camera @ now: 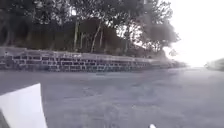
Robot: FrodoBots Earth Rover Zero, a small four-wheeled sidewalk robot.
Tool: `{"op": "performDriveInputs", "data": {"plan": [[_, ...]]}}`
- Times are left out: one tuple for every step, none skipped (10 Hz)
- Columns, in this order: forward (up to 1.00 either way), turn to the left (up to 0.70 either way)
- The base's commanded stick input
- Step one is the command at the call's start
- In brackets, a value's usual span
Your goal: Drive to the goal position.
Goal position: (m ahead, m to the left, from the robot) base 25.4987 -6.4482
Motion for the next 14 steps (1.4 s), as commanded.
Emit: {"op": "performDriveInputs", "data": {"plan": [[0.7, -0.27], [0.7, -0.27], [0.7, -0.27], [0.7, -0.27], [0.7, -0.27], [0.7, -0.27], [0.7, -0.27], [0.7, -0.27], [0.7, -0.27], [0.7, -0.23], [0.7, -0.13], [0.7, -0.03], [0.7, 0.0], [0.7, 0.0]]}}
